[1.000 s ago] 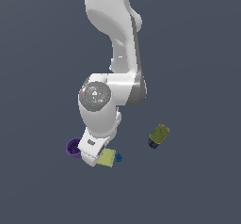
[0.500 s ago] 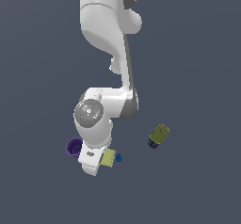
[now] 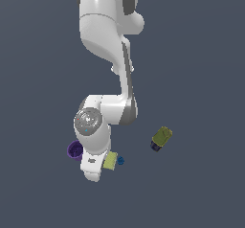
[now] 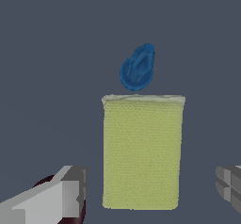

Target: Pick up a designated object from a clutter of objects.

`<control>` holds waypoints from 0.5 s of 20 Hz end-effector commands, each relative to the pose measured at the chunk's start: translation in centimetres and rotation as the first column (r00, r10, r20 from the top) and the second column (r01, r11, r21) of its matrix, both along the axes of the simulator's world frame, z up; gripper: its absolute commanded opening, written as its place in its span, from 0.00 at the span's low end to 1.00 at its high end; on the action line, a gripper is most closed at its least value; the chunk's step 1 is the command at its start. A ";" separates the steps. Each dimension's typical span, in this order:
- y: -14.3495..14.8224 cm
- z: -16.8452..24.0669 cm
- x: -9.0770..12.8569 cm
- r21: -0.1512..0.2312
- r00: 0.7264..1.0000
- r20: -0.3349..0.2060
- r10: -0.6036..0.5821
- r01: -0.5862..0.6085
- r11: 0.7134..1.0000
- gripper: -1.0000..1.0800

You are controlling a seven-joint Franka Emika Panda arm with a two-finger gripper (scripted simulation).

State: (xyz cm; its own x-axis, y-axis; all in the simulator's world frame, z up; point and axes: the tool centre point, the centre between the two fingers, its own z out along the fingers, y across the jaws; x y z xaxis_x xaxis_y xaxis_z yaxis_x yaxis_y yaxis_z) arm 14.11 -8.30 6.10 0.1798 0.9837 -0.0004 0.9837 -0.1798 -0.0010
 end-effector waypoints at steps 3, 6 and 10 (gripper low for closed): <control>0.0 -0.1 0.0 0.000 1.000 0.000 0.003 -0.003 1.000 0.96; 0.0 -0.7 0.0 0.000 1.000 0.000 0.003 -0.003 1.000 0.96; 0.0 -2.4 0.0 0.000 1.000 0.001 0.005 -0.005 1.000 0.96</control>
